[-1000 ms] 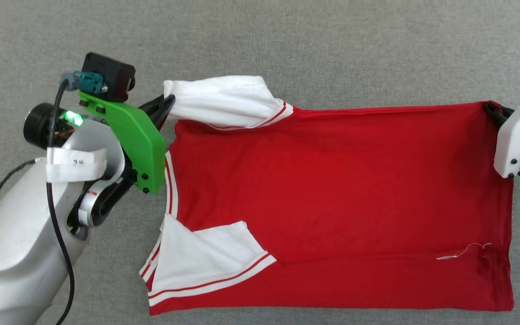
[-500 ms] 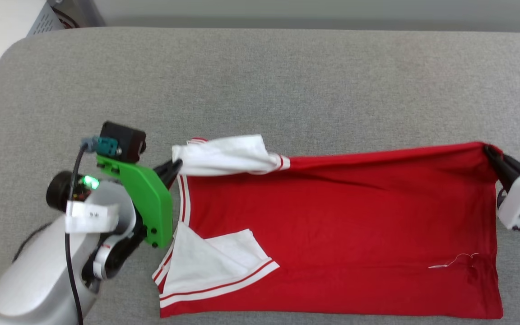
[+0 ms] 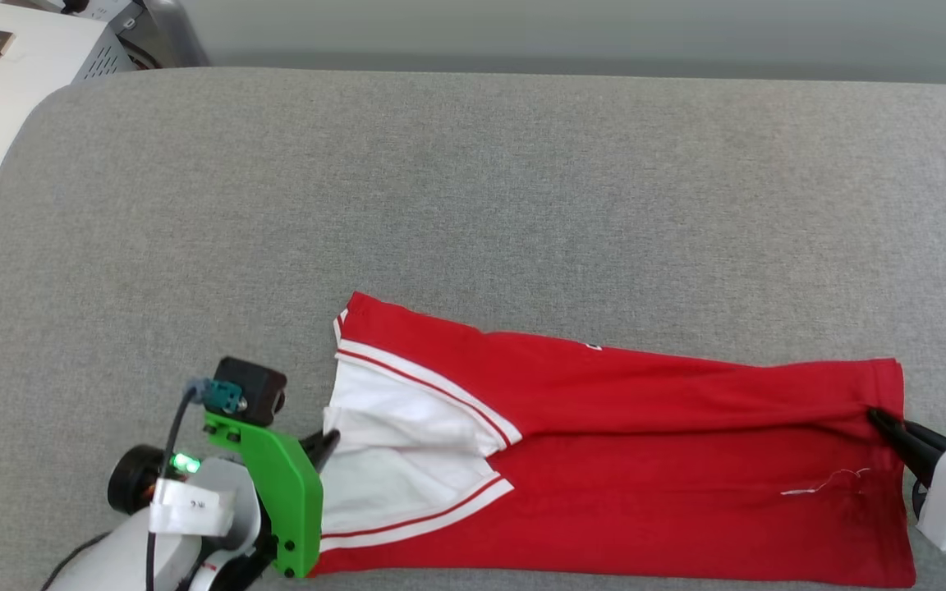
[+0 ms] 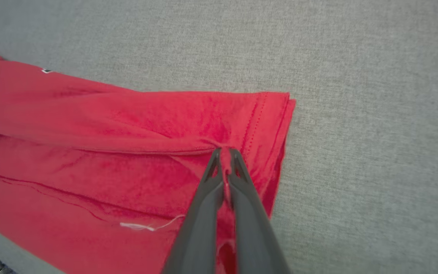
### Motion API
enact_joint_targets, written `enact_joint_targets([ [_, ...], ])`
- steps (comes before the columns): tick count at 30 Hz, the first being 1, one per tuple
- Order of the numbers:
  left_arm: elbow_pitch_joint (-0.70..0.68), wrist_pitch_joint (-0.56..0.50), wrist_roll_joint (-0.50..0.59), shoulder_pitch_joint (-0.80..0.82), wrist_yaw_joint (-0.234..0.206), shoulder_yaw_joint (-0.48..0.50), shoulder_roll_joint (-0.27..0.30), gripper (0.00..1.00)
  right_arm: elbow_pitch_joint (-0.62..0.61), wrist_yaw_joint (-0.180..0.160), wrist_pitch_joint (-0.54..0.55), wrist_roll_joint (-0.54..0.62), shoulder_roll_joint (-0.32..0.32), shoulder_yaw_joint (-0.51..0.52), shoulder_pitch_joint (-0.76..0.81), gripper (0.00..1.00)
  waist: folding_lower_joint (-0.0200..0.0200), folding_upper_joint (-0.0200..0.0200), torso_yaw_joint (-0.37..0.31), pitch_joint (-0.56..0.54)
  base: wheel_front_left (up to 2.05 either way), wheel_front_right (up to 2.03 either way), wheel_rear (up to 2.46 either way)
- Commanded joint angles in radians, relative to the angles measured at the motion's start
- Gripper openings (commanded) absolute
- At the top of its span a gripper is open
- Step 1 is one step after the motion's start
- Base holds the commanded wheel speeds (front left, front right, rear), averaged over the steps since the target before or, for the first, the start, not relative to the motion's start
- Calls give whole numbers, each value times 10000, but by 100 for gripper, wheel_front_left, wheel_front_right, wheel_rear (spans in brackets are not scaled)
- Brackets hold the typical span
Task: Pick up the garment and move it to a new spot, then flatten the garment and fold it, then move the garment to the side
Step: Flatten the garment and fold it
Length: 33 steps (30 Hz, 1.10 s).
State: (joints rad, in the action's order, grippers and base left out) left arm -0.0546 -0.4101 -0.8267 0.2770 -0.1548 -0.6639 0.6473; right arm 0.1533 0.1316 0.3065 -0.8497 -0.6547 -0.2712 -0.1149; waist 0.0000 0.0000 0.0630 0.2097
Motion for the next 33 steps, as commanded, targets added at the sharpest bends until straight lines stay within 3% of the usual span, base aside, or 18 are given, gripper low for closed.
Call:
enact_joint_targets([
  [1,32,-6,-15,-215,-27,-79,43,0,-135,-9,76,-52,-156,-30,137,0,0,0,-5,-25,0,0,0],
  [19,1082,42,148,-403,277,-730,-316,0,-569,-9,986,402,-991,-788,712,0,0,0,2,-4,0,0,0],
  [20,1150,47,155,-390,296,-756,-346,0,-560,-9,942,447,-974,-818,702,33,0,0,2,-2,0,0,0],
  [21,1235,46,213,-358,314,-808,-358,44,-537,-9,889,483,-934,-847,689,100,0,0,0,-5,0,0,0],
  [22,1303,53,279,-333,310,-850,-364,100,-514,-9,882,481,-892,-879,686,100,0,0,-2,-20,0,0,0],
  [33,1541,991,280,-478,31,-505,-585,100,-771,-9,1272,-95,-849,-689,999,100,0,0,-96,-838,0,0,0],
])
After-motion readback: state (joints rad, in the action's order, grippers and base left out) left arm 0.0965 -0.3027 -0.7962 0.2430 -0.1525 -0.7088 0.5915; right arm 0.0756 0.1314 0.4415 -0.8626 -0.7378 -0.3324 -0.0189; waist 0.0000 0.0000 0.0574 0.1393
